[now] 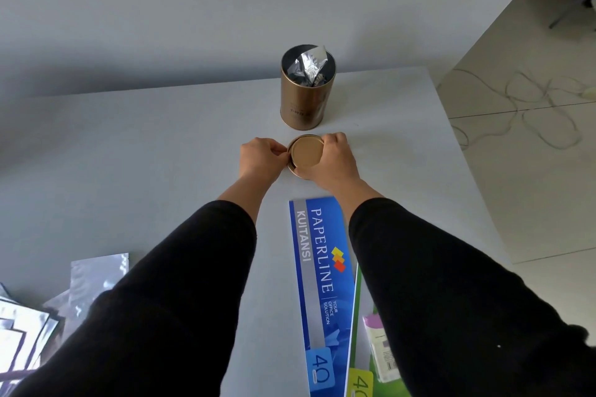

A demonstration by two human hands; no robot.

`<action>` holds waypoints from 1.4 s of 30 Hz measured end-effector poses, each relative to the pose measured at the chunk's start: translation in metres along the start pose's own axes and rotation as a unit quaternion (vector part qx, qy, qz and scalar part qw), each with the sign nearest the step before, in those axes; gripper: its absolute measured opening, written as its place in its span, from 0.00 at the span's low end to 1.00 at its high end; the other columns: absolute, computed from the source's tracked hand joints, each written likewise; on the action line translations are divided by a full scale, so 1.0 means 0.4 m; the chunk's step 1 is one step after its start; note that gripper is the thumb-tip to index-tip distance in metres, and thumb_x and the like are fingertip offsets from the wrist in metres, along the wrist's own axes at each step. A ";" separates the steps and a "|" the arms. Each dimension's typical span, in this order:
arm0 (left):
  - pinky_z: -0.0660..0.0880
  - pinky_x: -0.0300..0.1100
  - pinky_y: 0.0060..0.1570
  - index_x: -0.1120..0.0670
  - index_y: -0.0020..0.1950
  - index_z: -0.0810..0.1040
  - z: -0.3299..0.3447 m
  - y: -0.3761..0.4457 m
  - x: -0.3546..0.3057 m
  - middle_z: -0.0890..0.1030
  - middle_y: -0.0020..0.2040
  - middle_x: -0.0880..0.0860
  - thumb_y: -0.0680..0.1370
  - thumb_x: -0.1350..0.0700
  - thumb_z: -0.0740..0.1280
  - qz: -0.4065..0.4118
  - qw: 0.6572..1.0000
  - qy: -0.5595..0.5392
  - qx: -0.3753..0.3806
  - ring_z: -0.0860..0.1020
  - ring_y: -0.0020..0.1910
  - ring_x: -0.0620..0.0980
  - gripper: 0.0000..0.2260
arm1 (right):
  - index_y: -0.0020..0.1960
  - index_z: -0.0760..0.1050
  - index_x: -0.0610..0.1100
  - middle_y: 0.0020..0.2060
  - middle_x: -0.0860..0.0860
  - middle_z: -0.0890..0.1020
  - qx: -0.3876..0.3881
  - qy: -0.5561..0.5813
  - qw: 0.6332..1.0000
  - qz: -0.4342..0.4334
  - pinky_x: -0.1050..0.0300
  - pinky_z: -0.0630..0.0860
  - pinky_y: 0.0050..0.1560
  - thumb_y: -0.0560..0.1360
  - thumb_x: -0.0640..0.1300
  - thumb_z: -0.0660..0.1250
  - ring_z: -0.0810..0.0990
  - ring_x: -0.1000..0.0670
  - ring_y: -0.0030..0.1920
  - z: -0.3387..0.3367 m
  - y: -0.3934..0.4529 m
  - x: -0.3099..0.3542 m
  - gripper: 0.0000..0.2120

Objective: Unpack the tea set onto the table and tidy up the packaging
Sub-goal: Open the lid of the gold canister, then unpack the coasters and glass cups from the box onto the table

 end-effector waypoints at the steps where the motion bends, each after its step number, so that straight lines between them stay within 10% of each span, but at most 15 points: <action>1: 0.74 0.37 0.40 0.56 0.50 0.84 0.001 0.001 0.000 0.83 0.46 0.53 0.75 0.55 0.71 0.000 1.000 0.002 -0.001 0.78 0.42 0.48 0.07 | 0.68 0.66 0.39 0.64 0.45 0.69 0.001 -0.001 1.000 0.002 0.55 0.73 0.59 0.65 0.56 0.77 0.72 0.46 0.63 0.001 0.001 0.000 0.39; 11: 0.72 0.37 0.42 0.56 0.56 0.81 -0.006 -0.014 -0.010 0.82 0.52 0.54 0.79 0.53 0.65 0.016 0.999 0.030 0.003 0.76 0.44 0.48 0.11 | 0.76 0.54 0.39 0.72 0.44 0.61 0.033 -0.003 0.999 0.008 0.52 0.69 0.67 0.68 0.55 0.75 0.65 0.45 0.71 -0.011 -0.012 0.005 0.47; 20: 0.76 0.43 0.55 0.52 0.71 0.69 -0.146 -0.080 -0.022 0.76 0.66 0.52 0.82 0.49 0.57 0.048 0.998 0.031 -0.037 0.76 0.61 0.53 0.18 | 0.75 0.58 0.41 0.71 0.44 0.64 -0.012 0.041 0.999 -0.002 0.50 0.69 0.66 0.78 0.55 0.62 0.68 0.43 0.69 -0.081 -0.086 0.125 0.32; 42: 0.68 0.48 0.63 0.55 0.72 0.67 -1.050 -0.384 0.407 0.74 0.68 0.56 0.82 0.51 0.55 0.060 0.975 0.021 -0.214 0.70 0.67 0.57 0.19 | 0.73 0.61 0.40 0.71 0.44 0.64 -0.027 0.092 0.981 -0.171 0.52 0.67 0.64 0.80 0.55 0.56 0.70 0.43 0.67 0.061 -0.541 0.971 0.28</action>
Point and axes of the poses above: each hand's wrist, its own y-axis towards the middle knuckle, its own z-axis out of the palm, x = y × z, the point moved 4 cm from there along y, towards the middle knuckle
